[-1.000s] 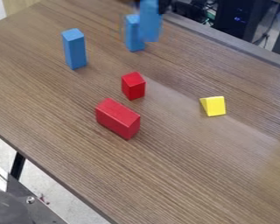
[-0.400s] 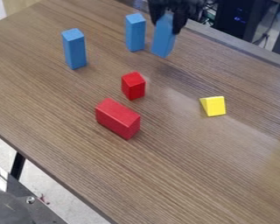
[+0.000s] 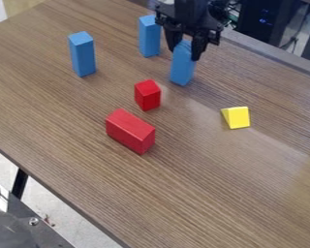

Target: Move the blue rectangular on the center of the table

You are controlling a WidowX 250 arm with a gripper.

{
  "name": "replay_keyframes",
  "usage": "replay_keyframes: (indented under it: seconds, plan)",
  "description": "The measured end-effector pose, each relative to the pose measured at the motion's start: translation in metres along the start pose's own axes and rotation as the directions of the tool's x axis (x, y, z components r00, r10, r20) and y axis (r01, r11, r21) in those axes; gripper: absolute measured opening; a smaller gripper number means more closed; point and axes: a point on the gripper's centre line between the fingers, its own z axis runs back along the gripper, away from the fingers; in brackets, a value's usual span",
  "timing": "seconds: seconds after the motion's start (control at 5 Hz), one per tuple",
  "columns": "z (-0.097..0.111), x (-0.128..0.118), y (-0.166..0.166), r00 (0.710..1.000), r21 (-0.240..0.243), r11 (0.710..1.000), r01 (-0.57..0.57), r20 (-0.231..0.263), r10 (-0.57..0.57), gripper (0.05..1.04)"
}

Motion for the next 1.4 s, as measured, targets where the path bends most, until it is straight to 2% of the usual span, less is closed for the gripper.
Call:
replay_keyframes:
  seconds: [0.2, 0.4, 0.6, 0.8, 1.0, 1.4]
  plan:
    - [-0.003, -0.005, 0.000, 1.000, -0.033, 0.999, -0.013, -0.007, 0.013, 0.897]
    - [0.011, -0.007, 0.006, 1.000, -0.034, 0.999, -0.016, 0.022, 0.017, 1.007]
    - [0.049, -0.004, 0.012, 0.995, -0.034, 0.999, -0.038, 0.093, 0.041, 1.000]
    - [0.104, -0.009, 0.024, 0.986, -0.035, 0.999, -0.007, 0.164, 0.013, 1.000]
    - [0.116, -0.009, 0.028, 0.981, -0.033, 0.999, -0.017, 0.191, 0.022, 1.000]
    - [0.116, -0.009, 0.029, 0.981, -0.030, 0.999, -0.014, 0.191, 0.019, 1.000]
